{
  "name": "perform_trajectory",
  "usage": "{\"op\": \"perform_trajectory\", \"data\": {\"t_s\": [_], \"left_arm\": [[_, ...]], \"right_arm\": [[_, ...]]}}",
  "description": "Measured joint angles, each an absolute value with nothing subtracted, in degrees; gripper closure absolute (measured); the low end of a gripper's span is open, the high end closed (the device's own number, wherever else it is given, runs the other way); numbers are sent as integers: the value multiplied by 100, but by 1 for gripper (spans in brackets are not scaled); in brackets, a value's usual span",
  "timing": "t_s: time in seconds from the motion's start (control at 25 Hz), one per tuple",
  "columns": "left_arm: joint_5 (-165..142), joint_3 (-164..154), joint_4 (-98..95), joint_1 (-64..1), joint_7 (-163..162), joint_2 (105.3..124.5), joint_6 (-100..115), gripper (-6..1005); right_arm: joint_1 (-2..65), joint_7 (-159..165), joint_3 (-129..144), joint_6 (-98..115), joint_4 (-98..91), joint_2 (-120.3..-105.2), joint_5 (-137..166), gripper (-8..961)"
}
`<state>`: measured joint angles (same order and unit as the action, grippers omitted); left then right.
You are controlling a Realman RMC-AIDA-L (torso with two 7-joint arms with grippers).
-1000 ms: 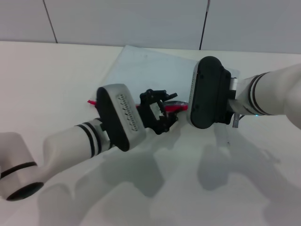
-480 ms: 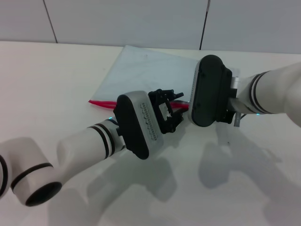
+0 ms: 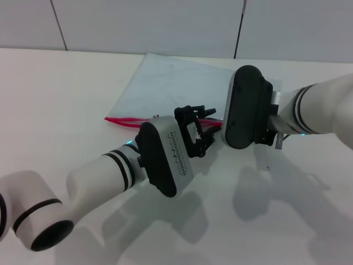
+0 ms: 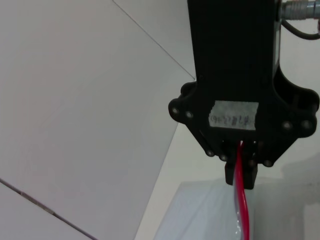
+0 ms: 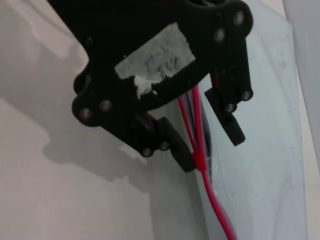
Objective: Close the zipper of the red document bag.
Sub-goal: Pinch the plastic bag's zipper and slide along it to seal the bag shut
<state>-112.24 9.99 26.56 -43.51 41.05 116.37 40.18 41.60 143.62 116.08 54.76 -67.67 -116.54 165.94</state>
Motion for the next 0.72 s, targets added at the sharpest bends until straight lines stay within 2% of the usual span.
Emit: {"op": "perform_trajectory", "data": {"t_s": [0.72], "left_arm": [[-11233,940,2672,-4386,4255,11642,4026,646]], "right_arm": [[4186,14314,11740,5476,-6767,-11654,16594,906]]}}
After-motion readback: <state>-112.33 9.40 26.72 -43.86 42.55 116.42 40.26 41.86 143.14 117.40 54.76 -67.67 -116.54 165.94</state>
